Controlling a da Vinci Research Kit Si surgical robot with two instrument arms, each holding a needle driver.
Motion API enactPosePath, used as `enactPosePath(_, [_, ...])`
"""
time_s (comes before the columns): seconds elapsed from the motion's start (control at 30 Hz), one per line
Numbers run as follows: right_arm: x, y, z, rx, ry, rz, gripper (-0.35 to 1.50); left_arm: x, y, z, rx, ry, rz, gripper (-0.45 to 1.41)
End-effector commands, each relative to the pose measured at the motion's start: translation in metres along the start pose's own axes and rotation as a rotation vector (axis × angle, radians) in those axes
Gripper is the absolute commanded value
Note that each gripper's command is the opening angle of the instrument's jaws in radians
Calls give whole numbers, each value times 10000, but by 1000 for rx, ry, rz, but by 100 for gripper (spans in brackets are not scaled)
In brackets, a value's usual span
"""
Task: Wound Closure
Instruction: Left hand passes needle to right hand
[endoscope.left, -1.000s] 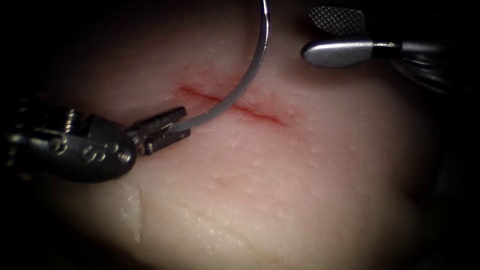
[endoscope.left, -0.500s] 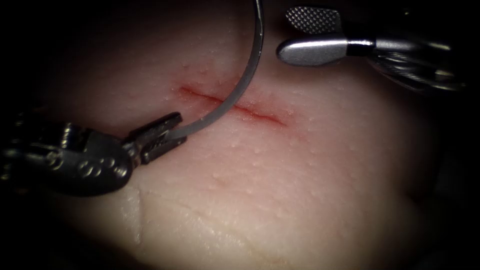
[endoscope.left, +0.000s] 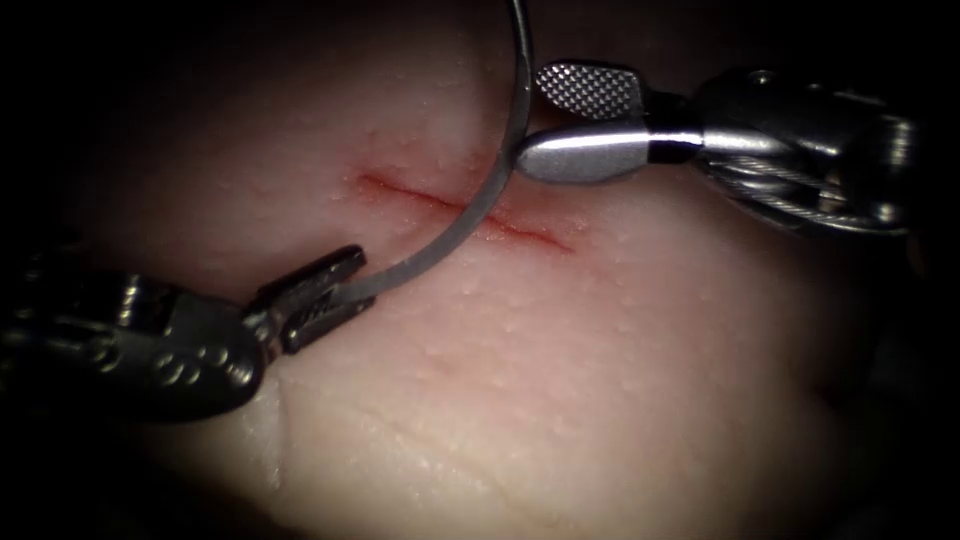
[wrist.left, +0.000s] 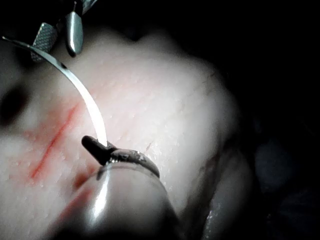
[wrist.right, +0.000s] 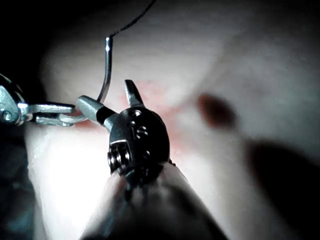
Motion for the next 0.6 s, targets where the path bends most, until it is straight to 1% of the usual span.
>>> enactPosePath(0.03, [-6,-3,10,5,-1,-1,130,1,11,2,-4,0,-2,-45])
enactPosePath(0.3, [-7,-8,23,24,1,-7,128,7,12,5,-5,2,1,-45])
enactPosePath(0.43, [-5,-8,26,23,1,6,118,8,13,5,-6,4,1,-45])
enactPosePath(0.47, [-4,-8,27,22,-2,12,111,8,13,4,-6,4,1,-45])
enactPosePath(0.5, [-4,-7,27,22,-2,12,103,8,13,4,-6,4,1,-45])
enactPosePath(0.53, [-4,-7,26,20,-1,13,88,8,13,4,-7,6,1,-45])
enactPosePath(0.6, [-3,-7,25,18,2,13,2,8,13,4,-7,6,1,-45])
